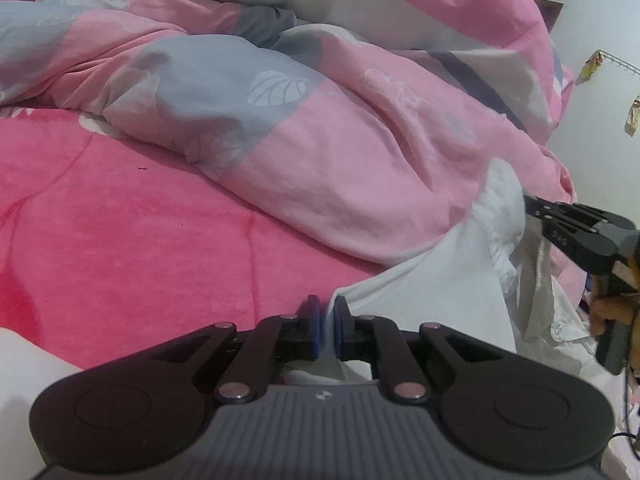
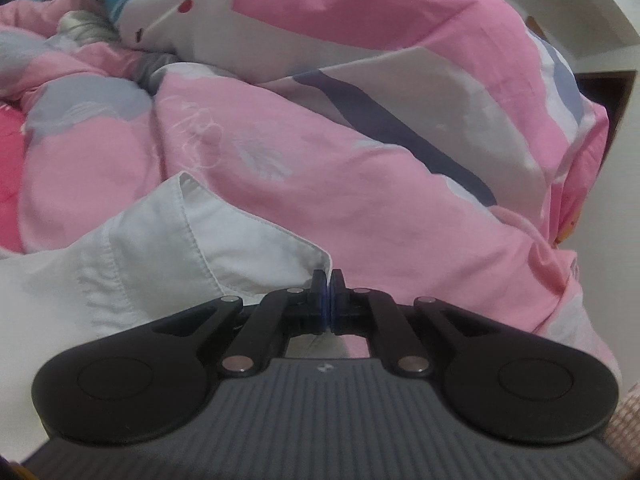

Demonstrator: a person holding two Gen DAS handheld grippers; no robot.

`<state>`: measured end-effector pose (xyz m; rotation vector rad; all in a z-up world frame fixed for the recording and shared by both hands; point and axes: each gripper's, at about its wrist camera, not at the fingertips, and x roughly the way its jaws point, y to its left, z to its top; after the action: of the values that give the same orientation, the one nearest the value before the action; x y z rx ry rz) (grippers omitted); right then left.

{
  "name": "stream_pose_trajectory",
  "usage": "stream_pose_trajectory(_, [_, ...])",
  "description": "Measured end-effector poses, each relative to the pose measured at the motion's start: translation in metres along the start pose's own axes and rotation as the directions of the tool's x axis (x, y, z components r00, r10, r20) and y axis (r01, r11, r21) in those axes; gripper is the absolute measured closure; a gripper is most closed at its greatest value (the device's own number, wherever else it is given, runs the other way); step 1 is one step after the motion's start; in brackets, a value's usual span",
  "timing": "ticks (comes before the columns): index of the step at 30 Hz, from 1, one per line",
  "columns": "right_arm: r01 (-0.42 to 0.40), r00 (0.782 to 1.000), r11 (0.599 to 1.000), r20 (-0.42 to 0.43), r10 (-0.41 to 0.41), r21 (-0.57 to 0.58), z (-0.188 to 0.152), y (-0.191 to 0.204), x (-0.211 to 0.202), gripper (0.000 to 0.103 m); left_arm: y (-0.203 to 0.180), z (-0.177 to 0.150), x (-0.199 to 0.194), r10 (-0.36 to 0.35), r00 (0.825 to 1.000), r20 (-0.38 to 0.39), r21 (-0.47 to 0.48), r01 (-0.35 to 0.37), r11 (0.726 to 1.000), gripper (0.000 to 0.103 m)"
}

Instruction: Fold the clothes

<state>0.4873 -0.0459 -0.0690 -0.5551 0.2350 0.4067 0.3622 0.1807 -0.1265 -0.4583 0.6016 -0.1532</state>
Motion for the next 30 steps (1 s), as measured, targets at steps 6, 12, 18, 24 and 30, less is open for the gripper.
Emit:
stream_pose_trajectory(6, [-0.005,0.999,0.995,-0.032,0.008,0.098,-0.013,-0.006,0.013,0.089,0.002,0.0,0.0,-0.007,1.0,-0.004,-0.01,0.007,1.0,0.093])
stream_pose_trajectory(12, [0.008,0.998,0.983,-0.058,0.003,0.185,-0.009,-0.038,-0.01,0.045,0.003,0.001,0.0,-0.014,1.0,-0.006,-0.023,0.014,1.0,0.093])
stream_pose_trajectory(18, [0.095,0.994,0.971,-0.068,-0.082,0.219,0.005,-0.084,-0.09,0.037,0.009,0.002,0.001,-0.056,0.998,-0.011,-0.06,0.055,0.997,0.089])
stream_pose_trajectory(24, [0.235,0.972,0.919,-0.052,-0.231,0.316,0.016,-0.163,-0.253,0.035,0.005,0.003,-0.006,-0.076,0.997,0.035,-0.047,0.077,0.996,0.053])
stream_pose_trajectory(30, [0.406,0.91,0.852,-0.055,-0.412,0.331,0.004,-0.193,-0.466,0.035,0.0,0.002,-0.026,0.024,0.991,0.128,-0.018,-0.022,1.0,0.037])
